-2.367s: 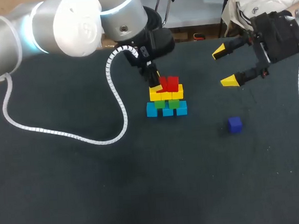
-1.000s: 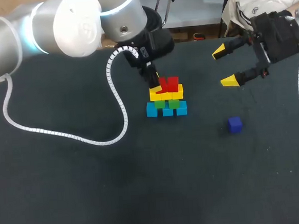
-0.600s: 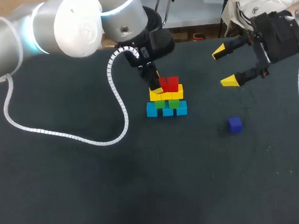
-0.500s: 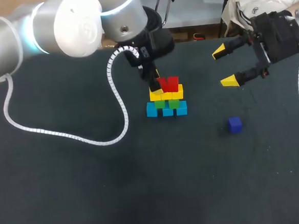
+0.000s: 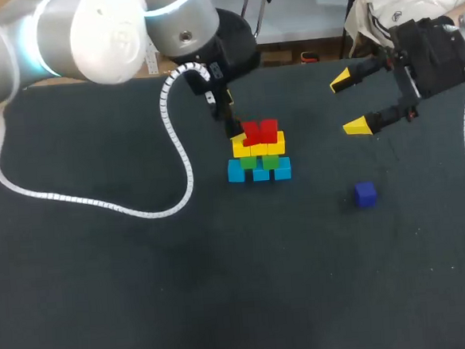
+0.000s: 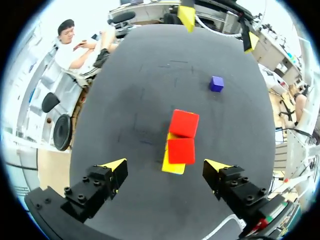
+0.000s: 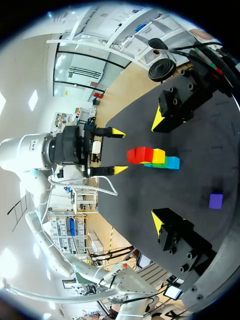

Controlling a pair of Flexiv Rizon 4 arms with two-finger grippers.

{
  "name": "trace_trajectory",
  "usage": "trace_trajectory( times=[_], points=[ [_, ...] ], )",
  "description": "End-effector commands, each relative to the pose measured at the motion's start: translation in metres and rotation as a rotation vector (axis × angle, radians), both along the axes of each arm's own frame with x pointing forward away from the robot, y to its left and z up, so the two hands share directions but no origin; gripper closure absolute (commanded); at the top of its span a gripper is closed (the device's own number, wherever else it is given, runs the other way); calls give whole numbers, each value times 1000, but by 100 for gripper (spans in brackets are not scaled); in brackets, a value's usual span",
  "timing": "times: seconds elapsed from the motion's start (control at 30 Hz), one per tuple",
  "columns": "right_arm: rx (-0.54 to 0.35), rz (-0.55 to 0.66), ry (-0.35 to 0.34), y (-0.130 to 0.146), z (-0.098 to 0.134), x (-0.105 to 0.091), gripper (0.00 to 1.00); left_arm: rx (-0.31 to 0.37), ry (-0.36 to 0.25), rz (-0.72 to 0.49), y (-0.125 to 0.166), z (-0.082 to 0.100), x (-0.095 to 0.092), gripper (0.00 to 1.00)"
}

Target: Place the blue cubes, place green cubes on the blue cubes, place the yellow cubes on the green cubes, then place the red cubes on the yellow cubes, and place purple cube on the red cubes.

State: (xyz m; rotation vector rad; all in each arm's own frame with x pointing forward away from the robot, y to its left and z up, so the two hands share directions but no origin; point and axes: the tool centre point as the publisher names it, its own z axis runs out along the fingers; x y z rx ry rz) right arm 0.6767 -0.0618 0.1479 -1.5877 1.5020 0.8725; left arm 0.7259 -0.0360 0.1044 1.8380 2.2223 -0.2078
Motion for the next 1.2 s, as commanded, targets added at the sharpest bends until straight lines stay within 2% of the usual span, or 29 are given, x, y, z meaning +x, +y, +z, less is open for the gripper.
trace_trajectory(
  times=[0.03, 0.07, 0.1, 0.23, 0.37, 0.6, 0.97, 1.2],
  points=[
    [1, 1, -1, 0, 0, 0, 0, -35, -95, 7, 22, 12, -31, 31],
    [1, 1, -1, 0, 0, 0, 0, -32, -106, 2, 23, 13, -37, 95],
    [1, 1, -1, 0, 0, 0, 0, -34, -117, -10, 24, 13, -43, 100],
    [1, 1, -1, 0, 0, 0, 0, -13, -137, -46, 26, 6, -59, 100],
    [1, 1, -1, 0, 0, 0, 0, -28, -117, -72, 23, -1, -74, 100],
    [1, 1, -1, 0, 0, 0, 0, -35, -124, -109, 9, -1, -88, 100],
    [1, 1, -1, 0, 0, 0, 0, -43, -96, -130, -12, -6, -89, 100],
    [1, 1, -1, 0, 0, 0, 0, -32, -101, -141, -24, -8, -80, 100]
  ],
)
